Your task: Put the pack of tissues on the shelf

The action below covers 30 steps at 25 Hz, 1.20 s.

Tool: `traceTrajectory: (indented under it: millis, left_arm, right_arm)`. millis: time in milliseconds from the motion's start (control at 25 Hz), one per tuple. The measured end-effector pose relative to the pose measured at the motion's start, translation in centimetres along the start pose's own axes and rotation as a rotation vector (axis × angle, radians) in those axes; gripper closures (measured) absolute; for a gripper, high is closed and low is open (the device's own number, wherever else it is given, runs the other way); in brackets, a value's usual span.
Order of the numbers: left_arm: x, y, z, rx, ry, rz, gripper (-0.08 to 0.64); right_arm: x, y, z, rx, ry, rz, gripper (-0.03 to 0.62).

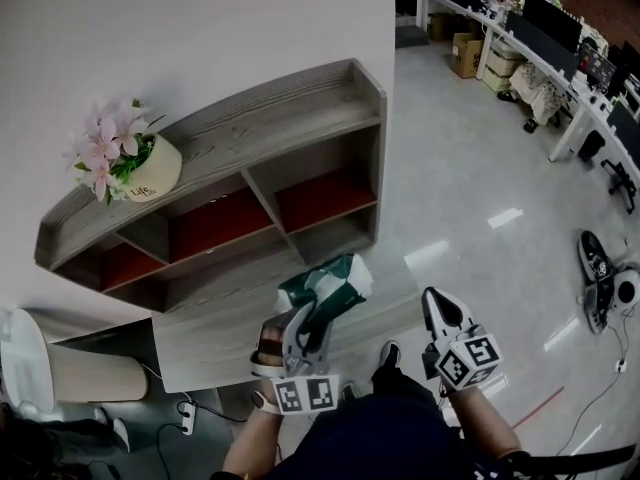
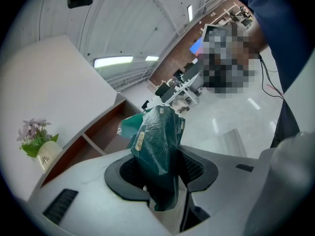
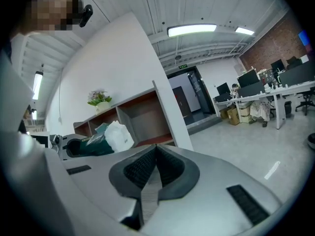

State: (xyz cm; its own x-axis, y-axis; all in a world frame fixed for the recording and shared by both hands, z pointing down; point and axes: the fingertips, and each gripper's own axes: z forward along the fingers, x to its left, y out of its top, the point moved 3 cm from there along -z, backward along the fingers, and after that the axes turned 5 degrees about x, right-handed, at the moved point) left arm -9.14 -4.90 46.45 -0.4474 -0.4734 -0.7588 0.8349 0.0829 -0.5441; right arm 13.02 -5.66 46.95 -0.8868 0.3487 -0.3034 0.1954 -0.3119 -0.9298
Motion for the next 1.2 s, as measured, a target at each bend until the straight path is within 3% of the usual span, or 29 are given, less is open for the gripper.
traceTrajectory:
  millis: [640, 1200]
  left_arm:
    - [1.8, 4.2, 8.2, 0.095, 0.076, 0.018, 0.391]
    - [4.9, 2.6, 13.4, 0.065, 0.108, 0.046, 0.390]
  right_arm:
    - [-7.3, 3.6, 6.7, 0.028, 0.119, 0.006, 0.581]
    - [-7.6, 3.8, 8.6, 0.027, 0.056, 0.054, 0.581]
